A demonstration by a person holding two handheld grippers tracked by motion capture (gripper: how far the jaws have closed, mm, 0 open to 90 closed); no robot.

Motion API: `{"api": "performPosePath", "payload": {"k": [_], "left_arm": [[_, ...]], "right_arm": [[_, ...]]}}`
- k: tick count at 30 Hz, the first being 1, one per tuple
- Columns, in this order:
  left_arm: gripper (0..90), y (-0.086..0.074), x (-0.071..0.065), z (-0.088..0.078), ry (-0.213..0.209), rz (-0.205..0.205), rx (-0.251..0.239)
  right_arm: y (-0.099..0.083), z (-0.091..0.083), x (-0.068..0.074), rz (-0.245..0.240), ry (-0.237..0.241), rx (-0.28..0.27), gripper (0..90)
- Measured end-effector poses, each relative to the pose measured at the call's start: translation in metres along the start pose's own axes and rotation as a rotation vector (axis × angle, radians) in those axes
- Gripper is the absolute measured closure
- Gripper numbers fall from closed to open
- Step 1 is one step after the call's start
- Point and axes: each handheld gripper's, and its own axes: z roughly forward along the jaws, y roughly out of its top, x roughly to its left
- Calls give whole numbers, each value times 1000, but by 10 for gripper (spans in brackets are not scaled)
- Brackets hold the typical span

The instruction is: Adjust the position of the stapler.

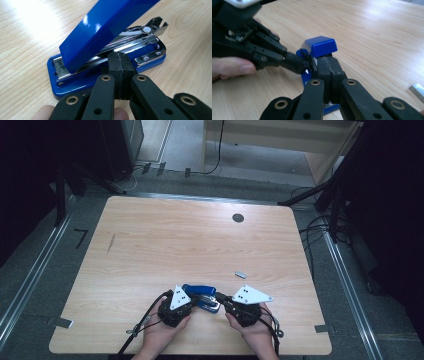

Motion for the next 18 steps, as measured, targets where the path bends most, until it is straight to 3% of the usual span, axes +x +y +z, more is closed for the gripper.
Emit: {"api": "performPosePath", "payload": {"k": [18], "left_arm": [[900,0,-2,0,13,19,0]], "right_arm": [[22,5,6,-46,4,-13,900]]}}
